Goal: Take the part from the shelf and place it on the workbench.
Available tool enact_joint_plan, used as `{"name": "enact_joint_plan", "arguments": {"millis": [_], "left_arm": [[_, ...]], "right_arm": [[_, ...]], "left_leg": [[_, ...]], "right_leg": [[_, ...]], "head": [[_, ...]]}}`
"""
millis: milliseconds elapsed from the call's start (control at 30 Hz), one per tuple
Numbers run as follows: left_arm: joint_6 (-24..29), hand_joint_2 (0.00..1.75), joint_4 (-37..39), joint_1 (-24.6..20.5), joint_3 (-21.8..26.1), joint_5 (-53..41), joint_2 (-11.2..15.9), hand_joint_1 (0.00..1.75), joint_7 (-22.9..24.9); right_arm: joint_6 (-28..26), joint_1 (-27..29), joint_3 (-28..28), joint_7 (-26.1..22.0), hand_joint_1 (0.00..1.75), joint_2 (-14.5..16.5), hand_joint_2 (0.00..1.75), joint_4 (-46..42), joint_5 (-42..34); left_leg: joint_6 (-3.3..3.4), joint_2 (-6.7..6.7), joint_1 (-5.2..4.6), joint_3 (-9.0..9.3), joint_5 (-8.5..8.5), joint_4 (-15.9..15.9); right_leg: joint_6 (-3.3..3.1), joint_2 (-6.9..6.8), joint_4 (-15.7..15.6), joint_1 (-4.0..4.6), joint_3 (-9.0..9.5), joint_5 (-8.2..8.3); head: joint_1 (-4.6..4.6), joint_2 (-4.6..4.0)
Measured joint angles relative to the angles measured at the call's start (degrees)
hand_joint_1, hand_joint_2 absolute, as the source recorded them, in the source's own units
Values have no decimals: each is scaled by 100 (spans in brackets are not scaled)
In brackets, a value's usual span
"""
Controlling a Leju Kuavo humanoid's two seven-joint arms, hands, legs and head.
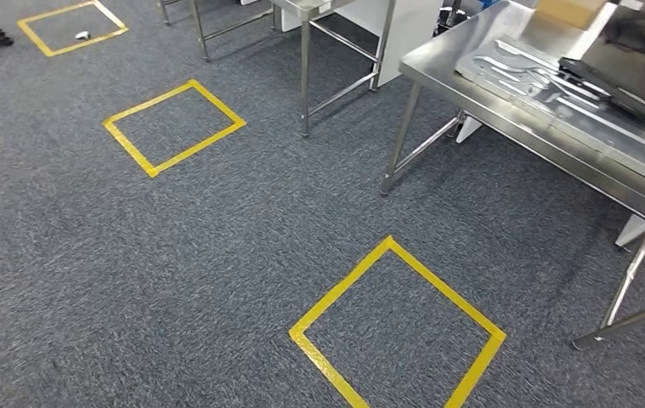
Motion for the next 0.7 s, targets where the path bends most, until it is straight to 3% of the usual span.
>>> {"name": "enact_joint_plan", "arguments": {"millis": [67, 100, 133, 167, 200, 267, 333, 400, 467, 533, 600, 633, 667, 700], "left_arm": [[-3, 0, 0, -8, 0, -2, -1, 0, 1], [-7, 0, 0, -10, 0, -8, -1, 0, 5], [-18, 0, 0, -5, 0, -23, 0, 0, 28], [-38, 0, 0, 3, -1, -52, 2, 0, 75], [-67, 0, 0, 11, -4, -91, 5, 0, 144], [-143, 0, 1, 13, -14, -174, 4, 0, 314], [-206, 0, 1, 9, -22, -234, 2, 0, 435], [-224, 0, 0, 26, -25, -259, 8, 0, 456], [-192, 0, 0, 47, -25, -268, 22, 0, 353], [-152, 0, 0, 8, -26, -320, 35, 0, 166], [-141, 0, 0, -73, -41, -398, 36, 0, -30], [-143, 0, 0, -107, -57, -434, 36, 0, -74], [-144, 0, 0, -128, -78, -469, 35, 0, -62], [-144, 0, 0, -136, -99, -504, 35, 0, 17]], "right_arm": [[-2, 23, 1, 4, 0, 3, 0, 1, 11], [-4, 32, 2, 16, 0, 4, 0, 2, 24], [-15, 38, 5, 36, 0, 4, 0, 2, 37], [-32, 40, 10, 56, 0, 4, 0, 2, 42], [-56, 41, 16, 68, 0, 4, 0, 2, 32], [-122, 43, 23, 55, 0, -2, 0, 2, -14], [-195, 39, 23, 26, 0, -4, 0, 2, -68], [-238, 21, 23, 25, 0, 8, 0, 2, -111], [-249, 15, 22, 74, 0, 22, 0, 2, -110], [-265, 32, 21, 178, 0, 28, 0, 2, -82], [-279, 45, 21, 256, 0, 23, 0, 2, -19], [-278, 47, 22, 270, 0, 16, 0, 2, 21], [-274, 47, 22, 273, 0, 9, 0, 2, 56], [-272, 47, 23, 272, 0, 1, 0, 2, 78]], "left_leg": [[59, -132, -65, -30, 21, -11], [83, -210, -103, -38, 25, -13], [100, -293, -139, -36, 26, -13], [109, -380, -175, -26, 25, -13], [116, -463, -205, -10, 25, -16], [118, -597, -241, 1, 27, -18], [90, -716, -236, -23, 49, -32], [35, -814, -228, -36, 78, -60], [-6, -646, -246, -102, -18, 84], [-45, -356, -251, -366, -339, 637], [-99, -246, -225, -673, -625, 1280], [-123, -223, -209, -714, -631, 1394], [-143, -197, -194, -646, -540, 1305], [-153, -145, -182, -464, -375, 1008]], "right_leg": [[-72, 202, 807, 69, -400, -390], [-115, 235, 1124, 111, -572, -470], [-172, 254, 1243, 153, -659, -427], [-247, 281, 1135, 199, -647, -271], [-339, 341, 829, 251, -544, -33], [-535, 594, 105, 345, -287, 363], [-622, 727, -227, 392, -174, 477], [-614, 621, -322, 381, -133, 507], [-605, 486, -459, 347, -62, 560], [-611, 322, -528, 343, -27, 583], [-622, 154, -522, 355, -39, 576], [-620, 76, -514, 356, -44, 569], [-611, 7, -502, 353, -47, 561], [-596, -54, -486, 349, -46, 550]], "head": [[-1, 0], [-1, 0], [-1, 0], [0, 0], [0, 0], [-1, 0], [1, 0], [2, 0], [0, 0], [-2, 0], [-4, 0], [-4, 0], [-4, 0], [-4, 0]]}}
